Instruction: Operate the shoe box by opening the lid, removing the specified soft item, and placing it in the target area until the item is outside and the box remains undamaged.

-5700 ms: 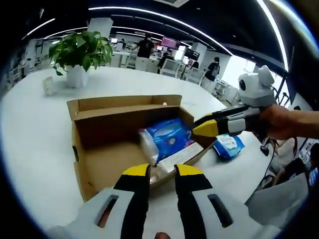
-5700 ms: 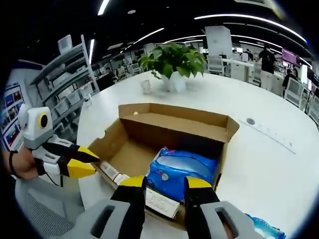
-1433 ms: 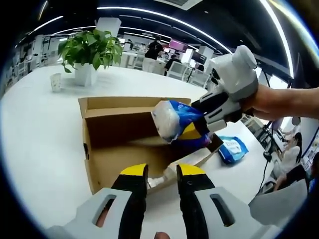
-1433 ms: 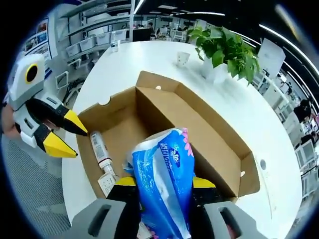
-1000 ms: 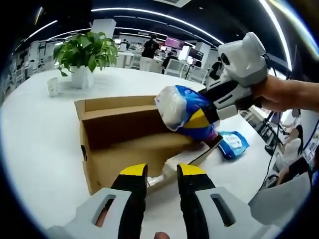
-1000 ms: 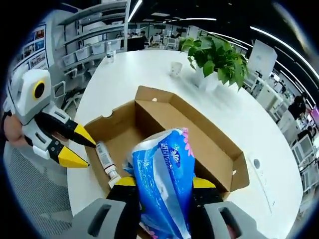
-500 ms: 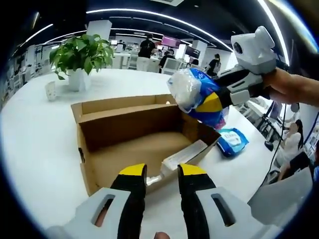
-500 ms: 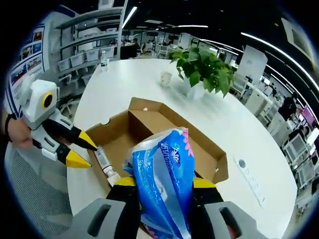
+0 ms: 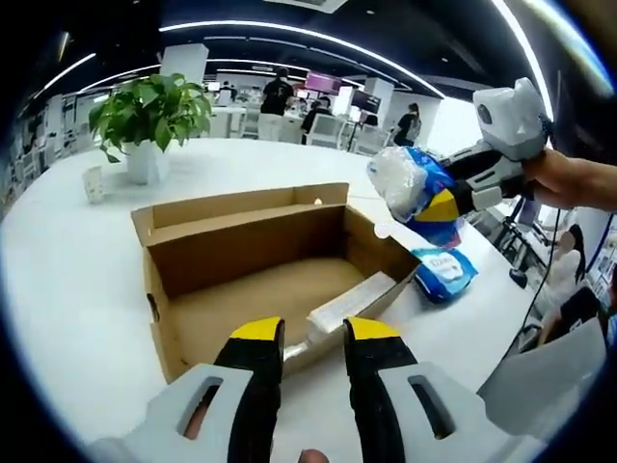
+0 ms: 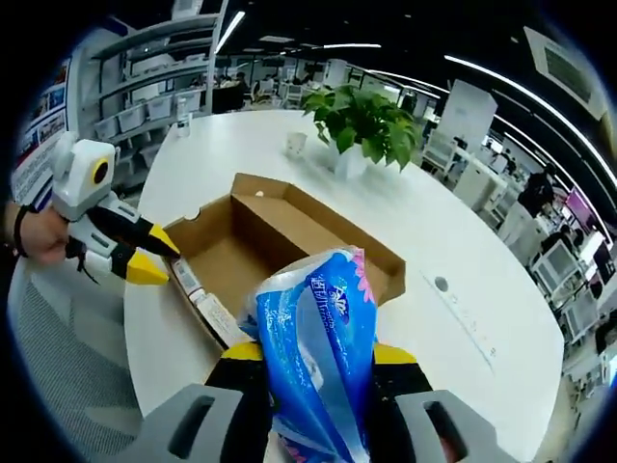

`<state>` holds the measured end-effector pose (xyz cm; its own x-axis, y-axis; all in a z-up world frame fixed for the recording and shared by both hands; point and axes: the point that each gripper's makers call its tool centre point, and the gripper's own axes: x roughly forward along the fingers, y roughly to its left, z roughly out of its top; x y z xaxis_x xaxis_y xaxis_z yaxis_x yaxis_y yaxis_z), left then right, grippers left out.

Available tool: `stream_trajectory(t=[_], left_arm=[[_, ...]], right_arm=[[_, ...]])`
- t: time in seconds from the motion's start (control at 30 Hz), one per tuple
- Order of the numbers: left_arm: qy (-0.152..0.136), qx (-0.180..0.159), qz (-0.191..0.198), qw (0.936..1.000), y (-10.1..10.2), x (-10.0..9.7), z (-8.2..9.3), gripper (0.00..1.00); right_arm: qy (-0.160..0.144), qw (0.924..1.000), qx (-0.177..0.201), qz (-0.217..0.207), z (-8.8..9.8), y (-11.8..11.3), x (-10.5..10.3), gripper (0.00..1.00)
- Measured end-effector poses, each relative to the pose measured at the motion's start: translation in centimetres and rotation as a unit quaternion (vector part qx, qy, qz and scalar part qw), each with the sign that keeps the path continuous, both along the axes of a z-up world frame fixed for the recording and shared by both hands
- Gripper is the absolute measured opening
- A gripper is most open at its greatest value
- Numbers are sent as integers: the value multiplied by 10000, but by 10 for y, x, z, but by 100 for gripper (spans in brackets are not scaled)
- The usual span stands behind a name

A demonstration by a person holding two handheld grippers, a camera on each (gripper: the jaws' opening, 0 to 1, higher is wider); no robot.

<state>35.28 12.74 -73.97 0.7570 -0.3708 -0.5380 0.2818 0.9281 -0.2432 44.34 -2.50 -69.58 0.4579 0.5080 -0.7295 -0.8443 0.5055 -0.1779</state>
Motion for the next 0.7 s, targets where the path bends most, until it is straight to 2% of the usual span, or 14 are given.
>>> stream_trajectory(t=[0.07, 0.43, 0.5, 0.7], left_arm=[[3, 0, 3, 10000, 0, 0, 0, 24], [-17, 36, -22, 10000, 0, -2, 3, 24], [7, 46, -34, 10000, -1, -2, 1, 24], [12, 104, -73, 9999, -2, -2, 0, 25]], right_arm=[[-4, 10000, -28, -74, 0, -13, 2, 33], [-25, 9984, -331, -458, -1, -84, -15, 33], [-28, 9975, -446, -541, -3, -106, -13, 33], [-5, 9948, -604, -826, -3, -151, -23, 34]])
